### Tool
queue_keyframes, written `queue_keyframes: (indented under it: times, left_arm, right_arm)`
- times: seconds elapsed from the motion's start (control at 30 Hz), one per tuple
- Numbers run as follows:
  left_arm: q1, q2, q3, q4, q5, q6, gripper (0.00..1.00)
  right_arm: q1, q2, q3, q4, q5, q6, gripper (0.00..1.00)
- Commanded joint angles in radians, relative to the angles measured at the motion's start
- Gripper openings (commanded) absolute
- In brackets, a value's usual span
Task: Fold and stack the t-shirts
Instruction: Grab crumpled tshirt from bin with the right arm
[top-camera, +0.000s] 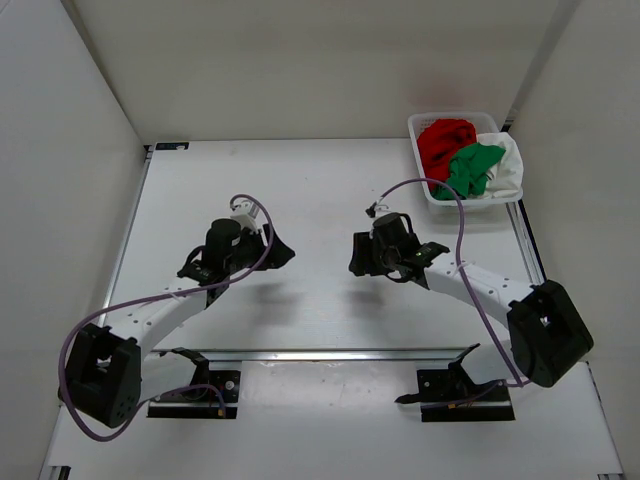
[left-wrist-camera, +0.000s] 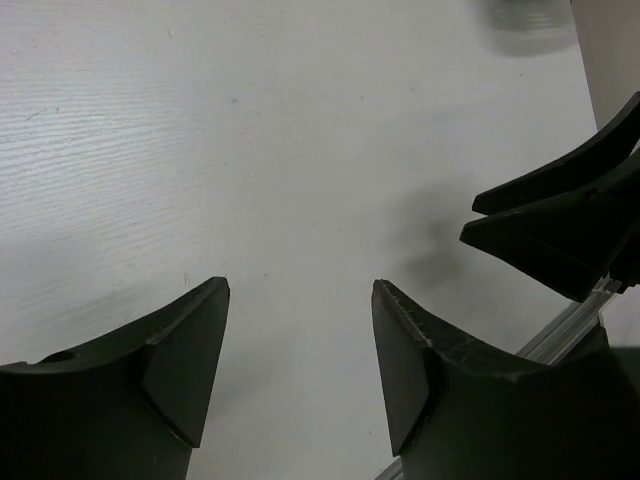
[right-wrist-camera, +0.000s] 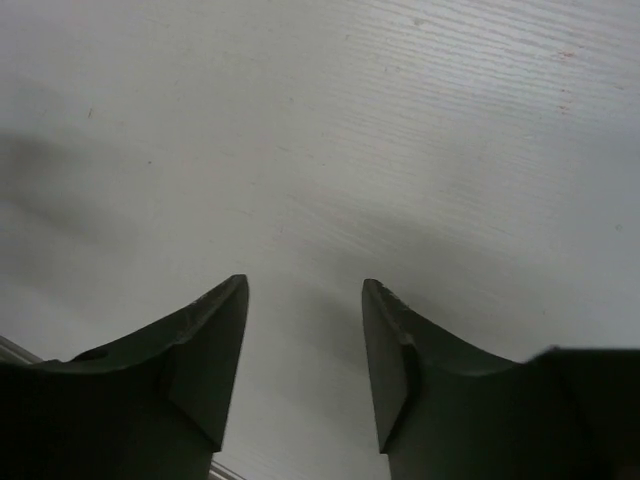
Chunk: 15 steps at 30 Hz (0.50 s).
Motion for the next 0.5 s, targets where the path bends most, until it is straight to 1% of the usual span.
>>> queue_keyframes:
  times: [0.0,0.07,0.1,0.13,0.2,0.23,0.27,0.3,0.33,0.4,0.47]
  left_arm:
    - [-0.01,-0.012,-0.022,0.059,0.037,0.001,0.7]
    - [-0.028,-0.012,-0.042,0.112,0.034,-0.005,0.66]
    - [-0.044,-0.007,-0.046,0.114,0.027,-0.009,0.64]
    - [-0.054,0.0,-0.037,0.112,0.017,-0.003,0.6]
    - [-0.061,0.01,-0.038,0.12,0.022,-0.012,0.55]
    - [-0.068,0.008,-0.042,0.126,0.023,-0.016,0.52]
    - [-0.087,0.007,-0.052,0.157,0.032,-0.02,0.51]
    - [-0.111,0.005,-0.06,0.195,0.049,-0.025,0.48]
    - [-0.12,0.004,-0.066,0.206,0.037,-0.031,0.45]
    - [-0.186,0.004,-0.072,0.223,0.005,-0.034,0.33]
    - [-0.208,0.016,-0.077,0.247,-0.001,-0.04,0.22]
  right_arm:
    - [0.005,0.02,0.055,0.046,-0.029,0.013,0.45]
    - [-0.01,0.064,0.113,0.047,-0.072,0.018,0.26]
    - [-0.013,0.079,0.136,0.044,-0.107,0.019,0.22]
    - [-0.012,0.101,0.173,0.046,-0.116,0.013,0.15]
    - [-0.03,0.153,0.263,0.023,-0.122,0.007,0.06]
    - [-0.039,0.164,0.315,-0.001,-0.107,0.001,0.0]
    - [-0.05,0.175,0.337,-0.012,-0.08,-0.01,0.0]
    - [-0.074,0.188,0.369,-0.016,-0.079,-0.011,0.0]
    - [-0.108,0.196,0.418,-0.017,-0.072,-0.017,0.0]
    - [-0.165,0.216,0.512,-0.066,-0.038,-0.036,0.0]
    - [-0.243,0.251,0.613,-0.135,-0.007,-0.059,0.0]
